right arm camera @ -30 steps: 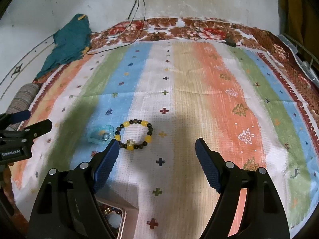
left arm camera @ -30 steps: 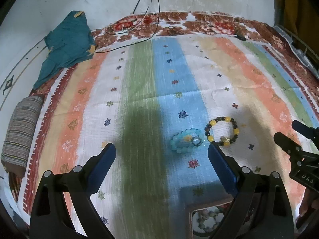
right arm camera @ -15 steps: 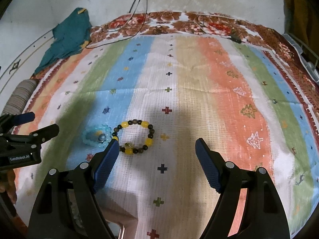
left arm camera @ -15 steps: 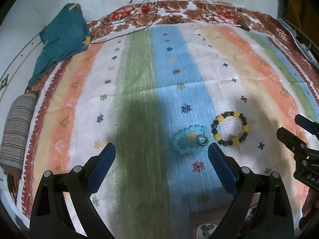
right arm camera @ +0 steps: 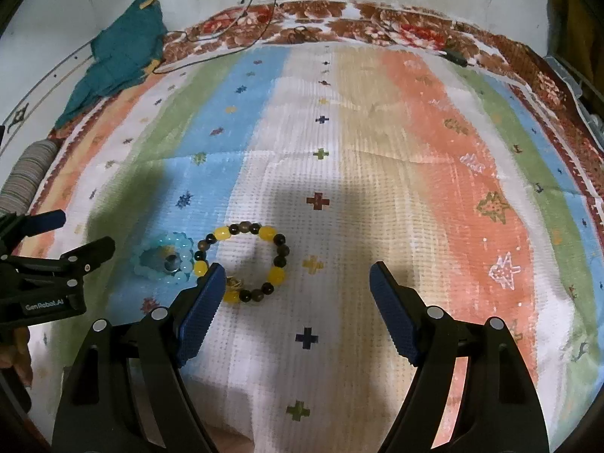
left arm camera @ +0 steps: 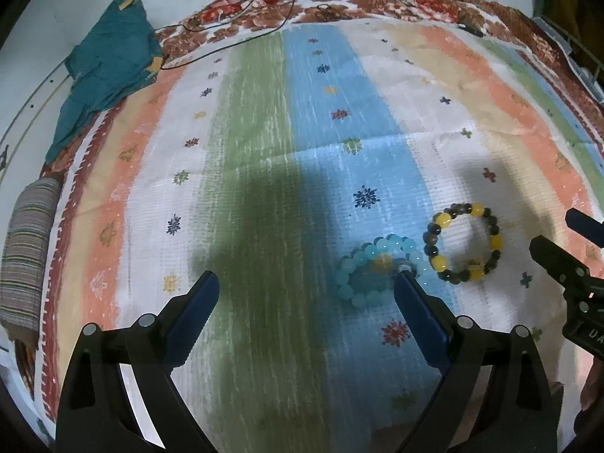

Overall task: Organize jewelry
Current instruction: 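Move both open tools toward the light blue and yellow-black bracelets, then close left tool on the light blue bracelet while right tool grasps the yellow-black bracelet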

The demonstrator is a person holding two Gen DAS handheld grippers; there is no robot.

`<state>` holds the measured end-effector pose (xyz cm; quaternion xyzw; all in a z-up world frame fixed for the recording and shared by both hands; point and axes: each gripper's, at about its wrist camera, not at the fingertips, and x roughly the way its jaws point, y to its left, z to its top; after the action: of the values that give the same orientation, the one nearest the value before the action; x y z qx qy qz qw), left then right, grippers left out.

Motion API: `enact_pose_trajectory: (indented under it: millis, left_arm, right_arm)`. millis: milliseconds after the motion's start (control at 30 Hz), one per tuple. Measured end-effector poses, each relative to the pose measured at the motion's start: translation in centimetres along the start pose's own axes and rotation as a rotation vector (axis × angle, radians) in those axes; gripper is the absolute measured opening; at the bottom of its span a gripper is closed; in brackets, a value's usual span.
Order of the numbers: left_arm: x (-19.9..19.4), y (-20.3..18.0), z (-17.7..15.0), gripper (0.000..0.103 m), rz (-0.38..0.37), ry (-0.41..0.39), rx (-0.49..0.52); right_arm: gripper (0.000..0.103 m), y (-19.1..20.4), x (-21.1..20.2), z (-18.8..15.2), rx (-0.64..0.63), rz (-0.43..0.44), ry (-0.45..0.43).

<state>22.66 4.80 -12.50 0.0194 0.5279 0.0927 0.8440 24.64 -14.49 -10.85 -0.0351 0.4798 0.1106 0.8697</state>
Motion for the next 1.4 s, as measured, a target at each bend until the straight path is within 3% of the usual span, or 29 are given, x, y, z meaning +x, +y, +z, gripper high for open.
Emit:
enact_pose_trajectory:
  millis: [533,833,1133,1233,1400]
  left_arm:
    - [3.0,-0.1,0.3,0.092,0.004,0.061,0.02]
    - [4.8,-0.3,0.1,0.092,0.012,0.1,0.052]
    - [6.5,1.2,-0.3,0.091,-0.043,0.125,0.0]
    - [6.4,1.1,-0.3,0.08,-0.058,0.128,0.004]
    - [5.9,0.6,0.0,0.029,-0.09,0.143,0.015]
  right_arm:
    - [0.078,-0.2,2.7,0.7,0.027,0.009,0.06]
    - [0.078,-0.1,4.9,0.6,0.016,-0.031,0.116]
    - [0.078,0.3,6.1,-0.1,-0.013,-0.074,0.13]
    - [0.065,0.1,5.9,-0.1,-0.014,-0.069,0.126]
    - [0.033,-0.1,5.7,0.0,-0.013,-0.049,0.123]
